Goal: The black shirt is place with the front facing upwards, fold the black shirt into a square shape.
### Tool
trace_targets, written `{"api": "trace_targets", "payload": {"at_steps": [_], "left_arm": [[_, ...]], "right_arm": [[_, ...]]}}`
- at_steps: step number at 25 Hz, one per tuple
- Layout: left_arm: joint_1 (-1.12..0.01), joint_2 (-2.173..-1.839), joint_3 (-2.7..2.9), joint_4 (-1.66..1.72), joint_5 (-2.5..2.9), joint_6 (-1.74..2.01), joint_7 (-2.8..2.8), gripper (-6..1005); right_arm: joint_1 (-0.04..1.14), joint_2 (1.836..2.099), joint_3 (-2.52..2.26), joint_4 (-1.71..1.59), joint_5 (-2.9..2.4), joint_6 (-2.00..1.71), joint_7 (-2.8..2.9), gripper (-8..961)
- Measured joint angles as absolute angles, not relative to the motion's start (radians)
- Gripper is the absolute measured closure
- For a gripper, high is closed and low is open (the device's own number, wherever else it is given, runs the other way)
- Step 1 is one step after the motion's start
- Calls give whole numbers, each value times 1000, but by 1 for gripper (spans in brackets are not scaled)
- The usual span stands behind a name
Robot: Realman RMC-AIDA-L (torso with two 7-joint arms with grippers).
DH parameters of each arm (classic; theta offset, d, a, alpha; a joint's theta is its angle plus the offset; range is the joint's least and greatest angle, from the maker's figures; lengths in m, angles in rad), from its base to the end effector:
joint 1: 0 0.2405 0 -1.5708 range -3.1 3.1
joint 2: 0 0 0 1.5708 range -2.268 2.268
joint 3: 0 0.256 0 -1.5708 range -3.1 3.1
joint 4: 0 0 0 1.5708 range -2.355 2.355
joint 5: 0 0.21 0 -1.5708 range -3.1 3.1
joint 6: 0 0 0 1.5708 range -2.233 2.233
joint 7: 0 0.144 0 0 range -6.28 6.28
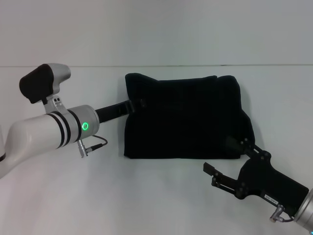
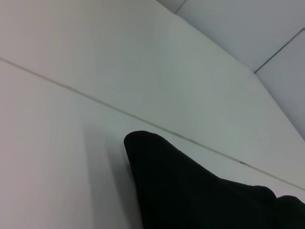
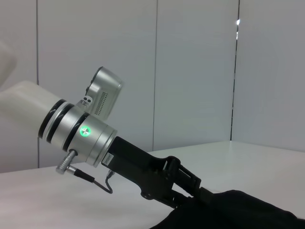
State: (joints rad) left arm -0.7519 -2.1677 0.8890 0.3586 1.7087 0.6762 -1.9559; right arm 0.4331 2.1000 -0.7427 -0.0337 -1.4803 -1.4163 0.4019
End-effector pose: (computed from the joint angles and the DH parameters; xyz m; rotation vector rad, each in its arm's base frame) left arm -0.2451 0.4142 -0.0799 -1.9667 -1.5446 -0.6802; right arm 0.2954 0.2670 -0.0752 -2.3211 0.3153 0.8369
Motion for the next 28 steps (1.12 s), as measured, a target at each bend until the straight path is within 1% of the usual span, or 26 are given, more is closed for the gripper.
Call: {"api": "trace_targets", "payload": {"at_steps": [7, 15, 20, 28], "left_arm": [[-752, -2168, 890, 356, 1709, 676, -1952, 718], [-748, -2166, 890, 355, 1713, 678, -1951, 916], [-748, -2163, 890, 355, 1715, 688, -1951, 967], [-725, -2158, 885, 365, 1713, 712, -1953, 977]], "right_arm": [[433, 2100, -742, -34, -1479, -1416, 402, 51], [433, 2100, -740, -34, -1474, -1416, 402, 50], [432, 2100, -739, -34, -1473, -1417, 402, 50], [433, 2100, -728, -34, -1471, -1417, 402, 50]]}}
